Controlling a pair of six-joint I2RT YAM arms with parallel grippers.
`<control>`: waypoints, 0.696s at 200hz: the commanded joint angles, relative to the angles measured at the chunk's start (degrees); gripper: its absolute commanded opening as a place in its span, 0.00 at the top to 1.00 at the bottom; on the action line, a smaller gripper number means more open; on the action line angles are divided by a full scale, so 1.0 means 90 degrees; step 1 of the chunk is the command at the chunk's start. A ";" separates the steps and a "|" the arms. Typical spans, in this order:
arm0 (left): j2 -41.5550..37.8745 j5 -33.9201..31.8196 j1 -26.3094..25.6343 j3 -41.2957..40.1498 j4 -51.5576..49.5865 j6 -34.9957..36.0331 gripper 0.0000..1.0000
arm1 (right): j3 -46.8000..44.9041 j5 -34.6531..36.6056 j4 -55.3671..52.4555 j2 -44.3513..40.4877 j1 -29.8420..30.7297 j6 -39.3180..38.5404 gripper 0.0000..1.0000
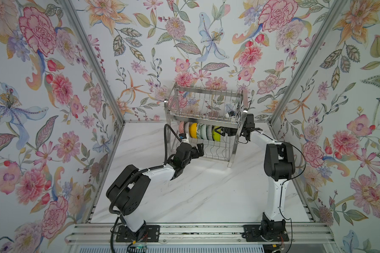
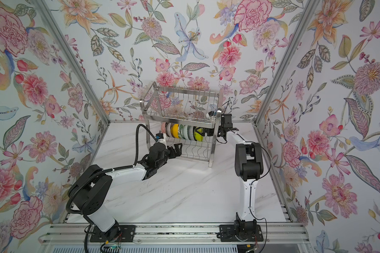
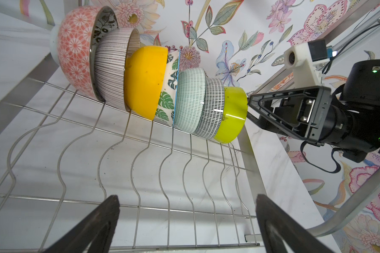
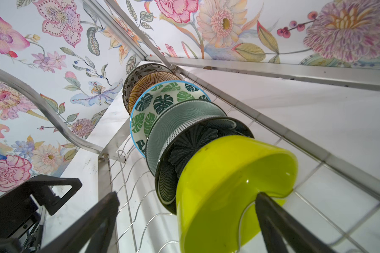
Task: Load bowls into a dish rack
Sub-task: Place the bowl in the dish rack, then reset both arms
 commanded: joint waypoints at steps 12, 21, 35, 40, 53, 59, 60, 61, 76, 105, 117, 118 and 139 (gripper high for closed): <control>0.0078 0.0024 0.0052 0.0076 -0.0033 -0.0062 0.01 | -0.0318 0.0163 0.0180 -0.0334 -0.0026 -0.0117 0.01; 0.0078 0.0028 0.0052 0.0077 -0.0033 -0.0062 0.01 | -0.0404 0.0213 0.0190 -0.0373 -0.0050 -0.0167 0.02; 0.0078 0.0026 0.0052 0.0086 -0.0044 -0.0053 0.01 | -0.0531 0.0153 0.0282 -0.0422 -0.0105 -0.0107 0.02; 0.0078 0.0034 0.0053 0.0086 -0.0040 -0.0055 0.01 | -0.0597 0.0152 0.0351 -0.0447 -0.0123 -0.0081 0.01; 0.0093 0.0030 0.0053 0.0096 -0.0060 -0.0053 0.01 | -0.0791 0.0155 0.0534 -0.0536 -0.0172 -0.0019 0.01; 0.0098 0.0041 0.0052 0.0105 -0.0070 -0.0053 0.01 | -0.0882 0.0153 0.0639 -0.0594 -0.0194 0.0034 0.01; 0.0098 0.0043 0.0052 0.0105 -0.0066 -0.0053 0.01 | -0.0902 0.0153 0.0663 -0.0597 -0.0202 0.0044 0.02; 0.0093 0.0044 0.0052 0.0105 -0.0069 -0.0058 0.01 | -0.0926 0.0148 0.0676 -0.0597 -0.0208 0.0049 0.02; 0.0114 0.0027 0.0054 0.0115 -0.0072 -0.0054 0.01 | -0.1166 0.0131 0.0956 -0.0711 -0.0274 0.0184 0.02; 0.0109 0.0002 0.0052 0.0140 -0.0090 -0.0045 0.01 | -0.1726 0.0099 0.1590 -0.1009 -0.0441 0.0546 0.01; 0.0080 -0.0032 0.0059 0.0145 -0.0125 -0.0019 0.01 | -0.2019 0.0110 0.1937 -0.1172 -0.0535 0.0748 0.02; 0.0074 -0.0033 0.0055 0.0145 -0.0128 -0.0016 0.01 | -0.2046 0.0107 0.1967 -0.1188 -0.0543 0.0767 0.02; -0.0041 -0.0148 0.0058 0.0107 -0.0202 0.0060 0.01 | -0.2679 0.0232 0.2711 -0.1523 -0.0767 0.1261 0.01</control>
